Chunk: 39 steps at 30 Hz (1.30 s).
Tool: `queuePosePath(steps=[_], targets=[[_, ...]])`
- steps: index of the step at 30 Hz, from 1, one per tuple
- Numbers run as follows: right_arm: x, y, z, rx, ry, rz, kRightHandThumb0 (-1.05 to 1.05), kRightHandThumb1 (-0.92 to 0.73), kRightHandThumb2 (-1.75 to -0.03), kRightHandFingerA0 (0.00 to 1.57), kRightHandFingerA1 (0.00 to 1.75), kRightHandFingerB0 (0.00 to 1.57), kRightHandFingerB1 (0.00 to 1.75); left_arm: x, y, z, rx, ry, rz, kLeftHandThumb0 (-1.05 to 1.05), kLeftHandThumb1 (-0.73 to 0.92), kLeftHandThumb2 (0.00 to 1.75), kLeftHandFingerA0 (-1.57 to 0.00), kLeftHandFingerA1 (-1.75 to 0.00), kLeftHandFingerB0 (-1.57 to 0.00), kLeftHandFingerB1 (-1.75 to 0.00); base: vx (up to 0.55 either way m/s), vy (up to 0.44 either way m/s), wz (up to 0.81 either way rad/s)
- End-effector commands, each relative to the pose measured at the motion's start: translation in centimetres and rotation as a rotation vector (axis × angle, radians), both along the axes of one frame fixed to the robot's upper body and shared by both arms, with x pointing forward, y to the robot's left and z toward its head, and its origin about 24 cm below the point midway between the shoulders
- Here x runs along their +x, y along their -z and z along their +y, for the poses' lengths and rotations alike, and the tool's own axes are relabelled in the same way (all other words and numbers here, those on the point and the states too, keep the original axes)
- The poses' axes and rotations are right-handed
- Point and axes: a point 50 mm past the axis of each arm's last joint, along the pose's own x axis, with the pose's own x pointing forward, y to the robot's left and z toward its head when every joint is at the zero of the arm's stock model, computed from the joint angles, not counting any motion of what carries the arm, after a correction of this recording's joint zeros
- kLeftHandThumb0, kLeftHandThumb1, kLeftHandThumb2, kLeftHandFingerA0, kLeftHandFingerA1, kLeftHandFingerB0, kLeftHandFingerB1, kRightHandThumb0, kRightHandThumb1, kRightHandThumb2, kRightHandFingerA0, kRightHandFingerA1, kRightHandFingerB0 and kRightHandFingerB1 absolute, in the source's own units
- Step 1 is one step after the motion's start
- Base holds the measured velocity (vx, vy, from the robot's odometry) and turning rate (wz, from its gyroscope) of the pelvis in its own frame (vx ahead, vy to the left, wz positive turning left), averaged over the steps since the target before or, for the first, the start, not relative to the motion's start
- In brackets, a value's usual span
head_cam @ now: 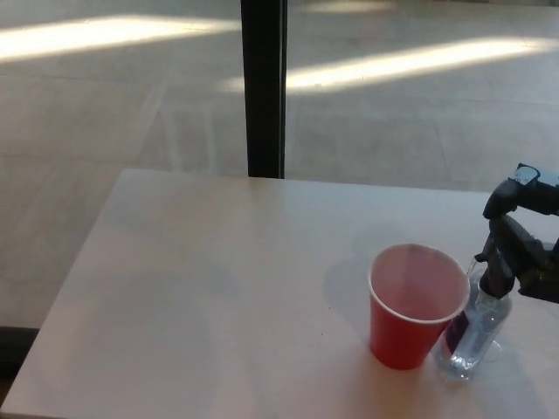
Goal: The robot uses its right hand fist to press the hand soap kept in the middle of the table to get liquid hand soap out
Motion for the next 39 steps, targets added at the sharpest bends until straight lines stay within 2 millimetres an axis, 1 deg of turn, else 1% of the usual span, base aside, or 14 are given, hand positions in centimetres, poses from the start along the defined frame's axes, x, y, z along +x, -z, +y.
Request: queuePosePath(steps=[1,6,10,13,19,21,27,28,31,33,36,37,38,39], targets=[[-1.6,5.9,-1.6,-0.137,0.049,0.298,-0.23,-0.61,-1.13,0.96,1.75,0.75,1.58,0.3,-0.6,0.7,0.029,-0.01,-0.009,-0.52,0.69,0.6,-0.68,-0.74,-0.51,-0.54,0.0,0.0,0.0],[-1.7,6.4,-1.7,-0.106,0.055,0.313,-0.23,-0.62,-1.11,0.98,1.75,0.77,1.57,0.4,-0.5,0.5,0.026,-0.031,-0.016,-0.52,0.68,0.6,-0.71,-0.78,-0.53,-0.56,0.0,0.0,0.0],[-1.8,6.9,-1.5,-0.069,0.058,0.327,-0.24,-0.62,-1.15,0.97,1.75,0.72,1.58,0.3,-0.5,0.5,0.025,-0.009,-0.016,-0.52,0.69,0.6,-0.69,-0.72,-0.49,-0.52,0.0,0.0,0.0],[-1.9,7.2,-1.3,-0.038,0.072,0.332,-0.26,-0.67,-1.05,0.96,1.75,0.71,1.58,0.2,-0.4,0.5,0.014,-0.014,-0.019,-0.53,0.69,0.6,-0.67,-0.74,-0.48,-0.54,0.0,0.0,0.0],[-1.9,7.6,-1.0,0.003,0.11,0.313,-0.29,-0.65,-1.05,0.99,1.75,0.75,1.54,0.3,-0.4,0.5,0.027,-0.007,-0.004,-0.53,0.69,0.6,-0.69,-0.73,-0.53,-0.55,0.0,0.0,0.0],[-1.9,7.8,-0.7,0.049,0.123,0.318,-0.27,-0.64,-1.1,0.98,1.75,0.73,1.59,0.3,-0.4,0.4,0.03,0.0,0.0,-0.53,0.7,0.6,-0.69,-0.72,-0.52,-0.53,0.0,0.0,0.0],[-2.4,8.9,0.2,0.088,0.136,0.344,-0.26,-0.65,-1.1,0.97,1.75,0.7,1.55,0.3,-0.3,0.4,0.019,0.005,-0.002,-0.53,0.7,0.6,-0.67,-0.72,-0.49,-0.53,0.0,0.0,0.0],[-2.7,9.4,0.4,0.088,0.134,0.358,-0.25,-0.58,-1.18,1.0,1.75,0.68,1.6,0.2,-0.3,0.4,0.016,0.007,-0.004,-0.53,0.71,0.6,-0.66,-0.7,-0.49,-0.53,0.0,0.0,0.0],[-3.5,10.7,0.8,0.08,0.114,0.384,-0.23,-0.54,-1.27,1.02,1.75,0.72,1.63,0.0,-0.3,0.3,0.015,0.005,-0.002,-0.54,0.7,0.61,-0.64,-0.69,-0.47,-0.53,0.0,0.0,0.0],[-4.2,11.7,0.8,0.061,0.101,0.417,-0.24,-0.53,-1.27,1.02,1.75,0.71,1.64,-0.1,-0.3,0.4,0.022,0.011,0.011,-0.55,0.7,0.59,-0.7,-0.72,-0.47,-0.52,0.0,0.0,0.0],[-5.1,12.4,0.1,0.003,0.104,0.45,-0.23,-0.51,-1.3,1.01,1.75,0.73,1.59,-0.2,-0.4,0.5,0.023,0.011,0.001,-0.53,0.7,0.6,-0.69,-0.76,-0.48,-0.53,0.0,0.0,0.0],[-5.1,12.2,-0.2,-0.007,0.108,0.451,-0.25,-0.56,-1.22,1.0,1.75,0.69,1.6,-0.2,-0.5,0.6,0.031,0.009,0.009,-0.53,0.7,0.6,-0.71,-0.75,-0.52,-0.54,0.0,0.0,0.0],[-4.9,11.7,-0.5,-0.022,0.119,0.45,-0.26,-0.61,-1.15,0.98,1.75,0.74,1.53,-0.3,-0.6,0.7,0.036,0.014,0.011,-0.54,0.7,0.6,-0.68,-0.72,-0.51,-0.53,-0.02,-0.004,0.08],[-4.7,11.3,-0.8,-0.026,0.118,0.438,-0.26,-0.6,-1.16,0.98,1.75,0.74,1.54,-0.3,-0.6,0.8,0.04,0.015,0.016,-0.54,0.7,0.6,-0.69,-0.72,-0.51,-0.53,0.0,0.0,0.0]])
